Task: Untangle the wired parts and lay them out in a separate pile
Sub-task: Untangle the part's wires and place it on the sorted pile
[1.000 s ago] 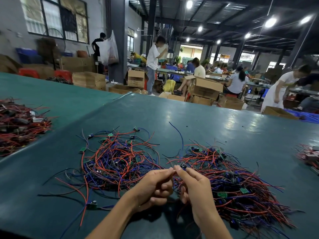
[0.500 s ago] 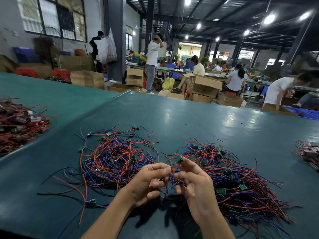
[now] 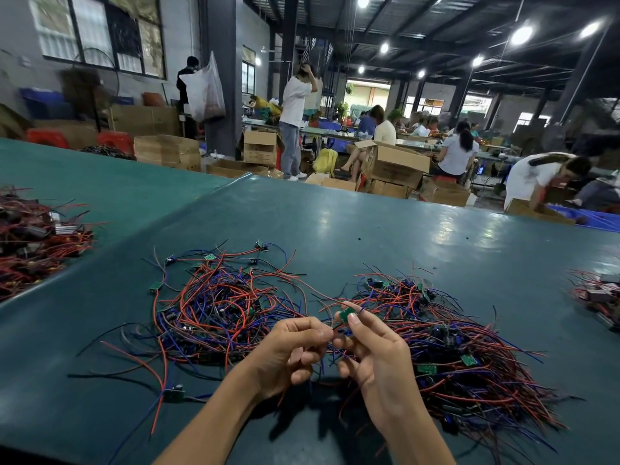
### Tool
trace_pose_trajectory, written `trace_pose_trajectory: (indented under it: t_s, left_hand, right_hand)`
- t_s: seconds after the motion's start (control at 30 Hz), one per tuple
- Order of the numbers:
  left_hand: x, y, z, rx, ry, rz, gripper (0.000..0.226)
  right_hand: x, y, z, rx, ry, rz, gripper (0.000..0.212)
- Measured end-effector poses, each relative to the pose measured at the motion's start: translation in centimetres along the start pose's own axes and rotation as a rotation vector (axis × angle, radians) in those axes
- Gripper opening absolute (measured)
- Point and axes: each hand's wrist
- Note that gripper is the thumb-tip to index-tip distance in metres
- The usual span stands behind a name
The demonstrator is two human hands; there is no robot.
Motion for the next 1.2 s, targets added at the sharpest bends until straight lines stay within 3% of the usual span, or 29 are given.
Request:
trace_pose_trajectory:
  t_s: [0.2,0.3,0.4,0.57,0.67,0.87,1.03,1.2]
  left_hand:
    - [0.3,0.3,-0.2,0.051,0.0,0.04,0.027]
    - [0.5,0.4,-0.4,0.081,-0.041,0.055,0.026]
    - [0.4,0.5,-0.5,0.118,-0.079,0.064,0.025]
    - [0.8,0.8,-0.3,0.218,-0.161,0.075,0.031]
    - [1.0,1.0,-0.2,0.271,-0.212,0.068,0.03]
    - [0.9,0.8,0.1,0.284,-0.234,0.07,0.031]
    - [0.6,0.4,0.4,0.195,-0.239,0.093,0.041]
    - [0.1,-0.2,0.4,0.135,-0.107,0.049,0.047]
  right_hand:
    - [-0.1,-0.6,0.2,0.042,-0.054,-0.018,0.035]
    - [-0.2,-0.8,0.2,0.075,0.003,-0.014,0.024]
    - [-0.3,-1.0,-0.1,0.101,0.054,-0.01,0.028]
    - [-0.3,-2.0,-0.3,-0.127,-0.132,-0.193,0.027]
    - [-0.3,-2.2,-0.1,-0.233,-0.204,-0.176,0.031]
    - [-0.3,-1.9,0.1,-0.089,-0.015,-0.009,0.028]
    - [0.0,-3.4,1.7,0.046,0.128,0.091,0.012]
    - [0.4,-6.6,5.1,0.192,0.293,0.134,0.025]
Point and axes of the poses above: each hand's wrist, its own x-axis away from the middle knuckle, its own z-axis out of the back of the hand, y = z × x, and after that the axes turned 11 degrees about -y, right-handed
